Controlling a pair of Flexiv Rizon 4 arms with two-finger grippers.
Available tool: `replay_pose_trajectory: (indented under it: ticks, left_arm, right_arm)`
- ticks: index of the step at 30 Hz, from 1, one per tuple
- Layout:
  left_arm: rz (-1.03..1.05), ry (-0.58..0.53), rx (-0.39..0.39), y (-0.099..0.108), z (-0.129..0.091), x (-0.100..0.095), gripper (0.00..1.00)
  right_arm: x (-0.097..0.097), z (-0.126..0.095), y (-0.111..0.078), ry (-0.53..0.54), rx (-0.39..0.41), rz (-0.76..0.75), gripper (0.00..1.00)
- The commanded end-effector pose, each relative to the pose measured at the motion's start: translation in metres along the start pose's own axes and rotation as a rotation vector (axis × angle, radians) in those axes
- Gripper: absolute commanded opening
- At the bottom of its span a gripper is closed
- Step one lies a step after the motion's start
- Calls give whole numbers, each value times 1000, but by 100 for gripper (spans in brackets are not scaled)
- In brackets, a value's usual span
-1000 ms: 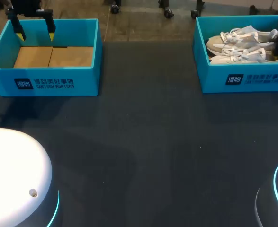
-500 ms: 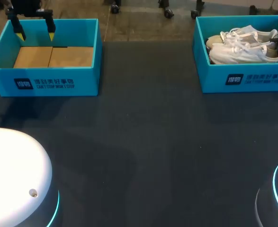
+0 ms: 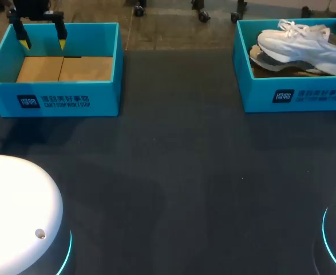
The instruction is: Take the shoe out of the shoebox, open the shoe tongue, remove and reinsert the insole, then place the shoe into the shoebox
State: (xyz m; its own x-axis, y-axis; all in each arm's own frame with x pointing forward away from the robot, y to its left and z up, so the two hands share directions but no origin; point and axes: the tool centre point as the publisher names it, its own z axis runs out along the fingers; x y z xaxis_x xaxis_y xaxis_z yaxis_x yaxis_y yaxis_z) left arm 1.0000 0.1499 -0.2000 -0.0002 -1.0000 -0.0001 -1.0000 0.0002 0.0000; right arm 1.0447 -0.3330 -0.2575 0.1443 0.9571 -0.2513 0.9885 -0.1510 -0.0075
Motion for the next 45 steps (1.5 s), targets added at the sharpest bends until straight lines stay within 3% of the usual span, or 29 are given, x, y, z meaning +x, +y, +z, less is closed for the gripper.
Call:
replay_pose_trajectory:
  ticks: [1, 16, 19, 34, 45]
  left_arm:
    - [0, 0, 0, 0, 0, 0, 100]
    - [0, 0, 0, 0, 0, 0, 100]
    - [0, 0, 0, 0, 0, 0, 100]
    - [0, 0, 0, 0, 0, 0, 100]
    - [0, 0, 0, 0, 0, 0, 100]
  right_arm:
    - [4, -54, -13, -34, -30, -11, 0]
    - [9, -116, -17, -54, -76, -21, 0]
    - [12, -124, -16, -80, -46, -5, 0]
    - [12, -124, -16, -80, -46, -5, 0]
    - [73, -167, -106, -110, -124, -10, 0]
